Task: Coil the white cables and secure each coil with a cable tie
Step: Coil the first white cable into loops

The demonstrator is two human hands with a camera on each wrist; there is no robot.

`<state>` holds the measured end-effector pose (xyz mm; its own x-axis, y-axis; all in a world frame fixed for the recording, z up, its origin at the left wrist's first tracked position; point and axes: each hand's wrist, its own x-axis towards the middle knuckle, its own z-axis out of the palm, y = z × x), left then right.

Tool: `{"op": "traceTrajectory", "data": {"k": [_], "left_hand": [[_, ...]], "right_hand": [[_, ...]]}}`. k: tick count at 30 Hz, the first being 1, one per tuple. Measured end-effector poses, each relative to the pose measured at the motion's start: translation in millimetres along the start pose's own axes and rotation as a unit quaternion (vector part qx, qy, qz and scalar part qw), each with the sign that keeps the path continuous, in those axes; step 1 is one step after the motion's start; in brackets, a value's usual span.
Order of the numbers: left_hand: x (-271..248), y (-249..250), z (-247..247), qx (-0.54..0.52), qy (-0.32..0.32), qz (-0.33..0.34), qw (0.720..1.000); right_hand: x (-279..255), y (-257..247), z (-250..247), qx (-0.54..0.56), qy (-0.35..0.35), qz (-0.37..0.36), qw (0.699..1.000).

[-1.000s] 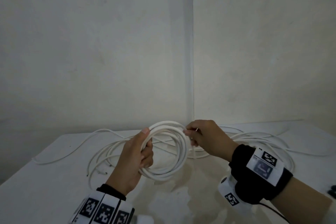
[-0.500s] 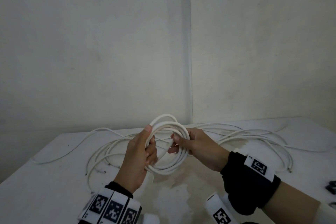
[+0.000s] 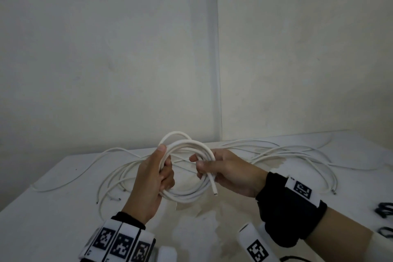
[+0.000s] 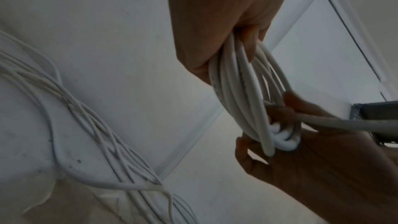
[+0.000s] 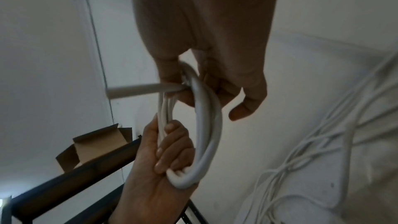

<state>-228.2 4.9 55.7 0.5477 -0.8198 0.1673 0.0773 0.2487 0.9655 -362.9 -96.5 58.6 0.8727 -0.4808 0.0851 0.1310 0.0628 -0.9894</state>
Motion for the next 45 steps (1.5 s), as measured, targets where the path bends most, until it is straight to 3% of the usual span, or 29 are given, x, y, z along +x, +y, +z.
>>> {"op": "traceTrajectory", "data": {"k": [2,4,6,10,16,23,27,31,34,37,45], "left_hand": [[2,1,0,0.003,0.005,0.006,1.000],[2,1,2,0.008,0.012,0.009,1.000],[3,0,5,0.012,0.021,0.014,1.000],[4,-3,8,0.009,0.050,0.012,0.999],[13,6,0,-0.042,0.104,0.010,0.994],[8,8,5,-0.013,0.059,0.013,0.998],[3,6,8,-0.005,0.025,0.005,1.000],[2,-1,7,-0.015,-0.007,-0.006,1.000],[1,-8,4,-0.010,-0.028,-0.019,0.999],[-4,-17,2,0.105,-0.016,0.011,0.994],[-7,-28,-8,0.213,-0.039,0.055,0.975]], "right_hand": [[-2,-6,0,-0.137,0.000,-0.011,0.991],[-3,-7,1,-0.287,0.035,-0.037,0.957],[-5,-4,2,-0.364,0.080,-0.033,0.928],[-11,0,6,-0.323,0.103,0.017,0.940],[-16,4,4,-0.367,0.081,0.047,0.925],[-15,13,-4,-0.462,0.065,0.040,0.884],[-5,7,-1,-0.360,0.078,-0.070,0.927],[1,2,4,-0.234,0.100,-0.084,0.963],[1,-3,2,-0.245,0.125,-0.080,0.958],[1,-3,0,-0.265,0.148,-0.071,0.950],[0,-3,-3,-0.310,0.130,-0.042,0.941]]}}
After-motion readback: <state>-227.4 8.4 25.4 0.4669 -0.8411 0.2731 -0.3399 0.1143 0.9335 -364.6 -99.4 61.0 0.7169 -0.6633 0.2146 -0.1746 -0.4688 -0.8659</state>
